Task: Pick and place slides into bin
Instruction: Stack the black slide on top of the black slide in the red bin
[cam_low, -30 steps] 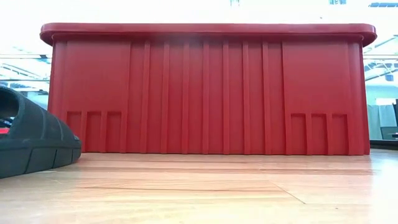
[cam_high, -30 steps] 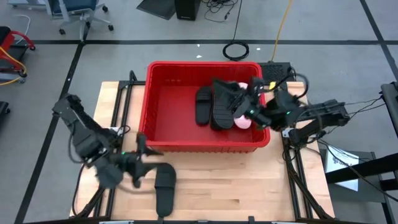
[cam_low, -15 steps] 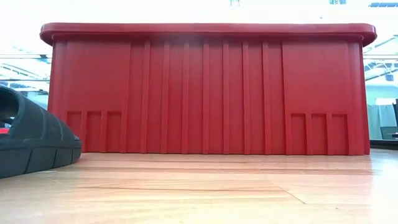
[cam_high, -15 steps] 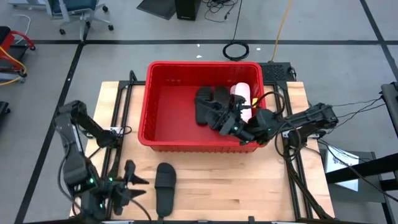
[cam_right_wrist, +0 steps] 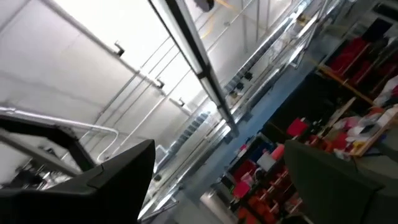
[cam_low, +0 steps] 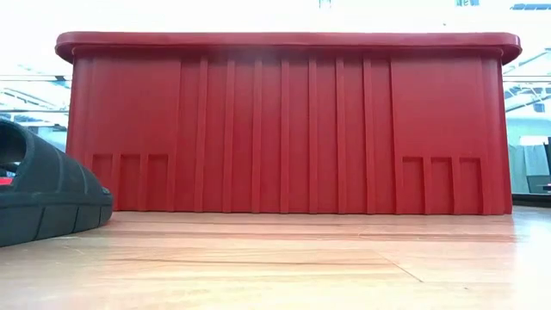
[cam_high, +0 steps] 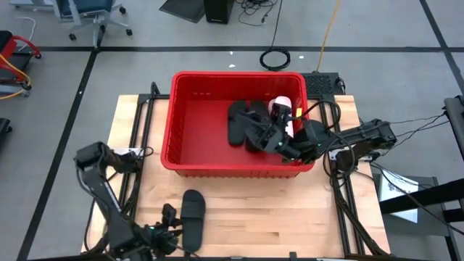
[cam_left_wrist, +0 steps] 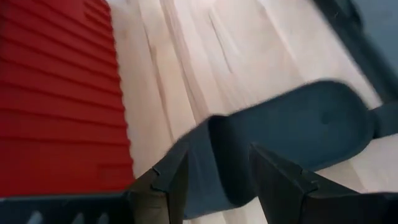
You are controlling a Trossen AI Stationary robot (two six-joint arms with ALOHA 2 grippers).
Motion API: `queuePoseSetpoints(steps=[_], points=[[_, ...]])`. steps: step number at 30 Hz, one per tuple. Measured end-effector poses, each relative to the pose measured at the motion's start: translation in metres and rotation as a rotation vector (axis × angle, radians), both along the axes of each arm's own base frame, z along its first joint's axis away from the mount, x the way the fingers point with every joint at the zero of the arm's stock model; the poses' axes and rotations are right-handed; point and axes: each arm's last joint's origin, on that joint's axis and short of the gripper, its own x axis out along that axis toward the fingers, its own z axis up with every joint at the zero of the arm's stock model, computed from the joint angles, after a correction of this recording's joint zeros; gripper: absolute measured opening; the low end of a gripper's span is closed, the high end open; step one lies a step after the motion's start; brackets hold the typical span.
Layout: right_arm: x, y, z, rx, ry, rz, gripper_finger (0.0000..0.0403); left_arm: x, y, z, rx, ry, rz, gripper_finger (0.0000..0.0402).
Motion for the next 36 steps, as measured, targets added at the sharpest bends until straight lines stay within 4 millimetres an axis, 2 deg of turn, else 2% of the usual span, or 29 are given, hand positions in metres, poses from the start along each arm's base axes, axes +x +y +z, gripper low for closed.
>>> queuePoseSetpoints(steps=[7, 11, 16, 20, 28, 36], points=[[-0.002, 0.005, 0.001, -0.033, -0.003, 0.078, 0.0348, 0.025, 0.005, -0.036, 0.05, 0.074, 0.1, 0.0161], [-0.002, 0.014, 0.0, -0.041, 0.012, 0.107, 0.0348, 0.03, 0.021, -0.042, 0.054, 0.067, 0.168, 0.0161], [-0.004, 0.024, -0.001, -0.049, 0.02, 0.143, 0.0348, 0.032, 0.039, -0.063, 0.045, 0.203, 0.216, 0.0161], [-0.006, 0.032, 0.0, -0.058, 0.014, 0.185, 0.0348, 0.031, 0.038, -0.062, 0.031, 0.219, 0.203, 0.0161], [-0.006, 0.042, -0.005, -0.088, 0.07, 0.218, 0.0348, 0.033, 0.035, -0.032, -0.068, 0.144, 0.158, 0.0161], [-0.007, 0.047, -0.006, -0.088, 0.088, 0.235, 0.0348, 0.037, 0.044, -0.042, -0.03, 0.157, 0.158, 0.0161]])
